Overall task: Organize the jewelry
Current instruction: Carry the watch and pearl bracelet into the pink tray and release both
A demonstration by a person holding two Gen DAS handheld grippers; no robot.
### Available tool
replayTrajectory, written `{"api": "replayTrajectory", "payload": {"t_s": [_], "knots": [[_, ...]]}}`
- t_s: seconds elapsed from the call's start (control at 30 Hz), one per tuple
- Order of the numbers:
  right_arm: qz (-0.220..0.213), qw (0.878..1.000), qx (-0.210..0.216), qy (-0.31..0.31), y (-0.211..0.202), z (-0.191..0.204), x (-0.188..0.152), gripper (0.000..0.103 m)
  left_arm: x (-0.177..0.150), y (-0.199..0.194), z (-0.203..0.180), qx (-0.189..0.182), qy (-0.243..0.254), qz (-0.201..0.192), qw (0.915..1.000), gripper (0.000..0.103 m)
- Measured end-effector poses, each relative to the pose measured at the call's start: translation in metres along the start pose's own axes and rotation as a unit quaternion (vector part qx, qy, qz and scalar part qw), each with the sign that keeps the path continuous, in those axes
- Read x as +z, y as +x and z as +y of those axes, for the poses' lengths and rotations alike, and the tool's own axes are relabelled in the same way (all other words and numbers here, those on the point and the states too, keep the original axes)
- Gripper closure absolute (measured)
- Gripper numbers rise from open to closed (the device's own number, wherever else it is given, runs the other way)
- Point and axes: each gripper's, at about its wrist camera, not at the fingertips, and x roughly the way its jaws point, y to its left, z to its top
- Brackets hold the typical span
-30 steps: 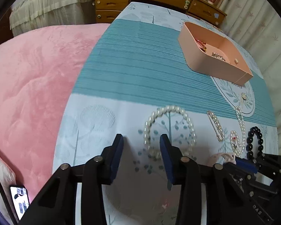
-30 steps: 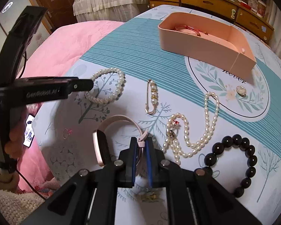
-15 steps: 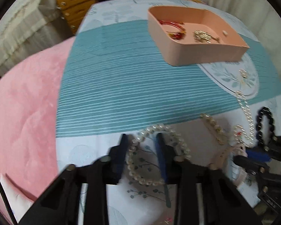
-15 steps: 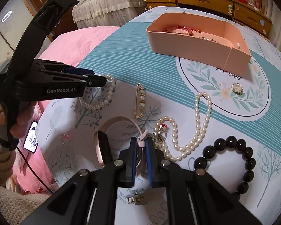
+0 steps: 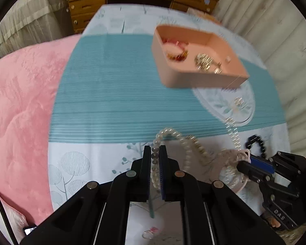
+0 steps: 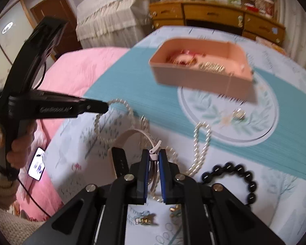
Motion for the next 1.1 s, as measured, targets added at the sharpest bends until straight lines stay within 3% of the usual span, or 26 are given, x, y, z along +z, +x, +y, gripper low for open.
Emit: {"api": "replayTrajectory", "payload": {"t_s": [0.27, 0.53, 0.67, 0.87, 1.03, 1.1], "knots": [[-0.054, 0.997, -0.045, 0.028, -0.033, -0.027, 0.051, 0.094, 0.02, -0.044, -0.03, -0.013, 0.027, -0.063, 0.9976, 0.098], [-0.095, 0.989, -0.088, 0.069, -0.045, -0.061, 0.103, 0.094, 0.071, -0.061, -0.075, -0.024, 0.054, -0.12, 0.991, 0.098], [-0.089, 0.985, -0.101, 0.108, -0.022, -0.084, 0.121, 0.094, 0.096, -0.047, -0.087, -0.024, 0.053, -0.138, 0.9887, 0.098], [-0.056, 0.982, -0.102, 0.148, 0.03, -0.113, 0.124, 0.093, 0.121, -0.006, -0.092, -0.015, 0.041, -0.136, 0.9898, 0.098], [-0.023, 0.984, -0.092, 0.147, 0.056, -0.114, 0.118, 0.086, 0.128, 0.024, -0.083, 0.023, 0.033, -0.138, 0.9896, 0.097], [-0.031, 0.984, -0.082, 0.155, 0.053, -0.115, 0.115, 0.086, 0.125, 0.031, -0.08, 0.036, 0.035, -0.134, 0.9898, 0.088]]}}
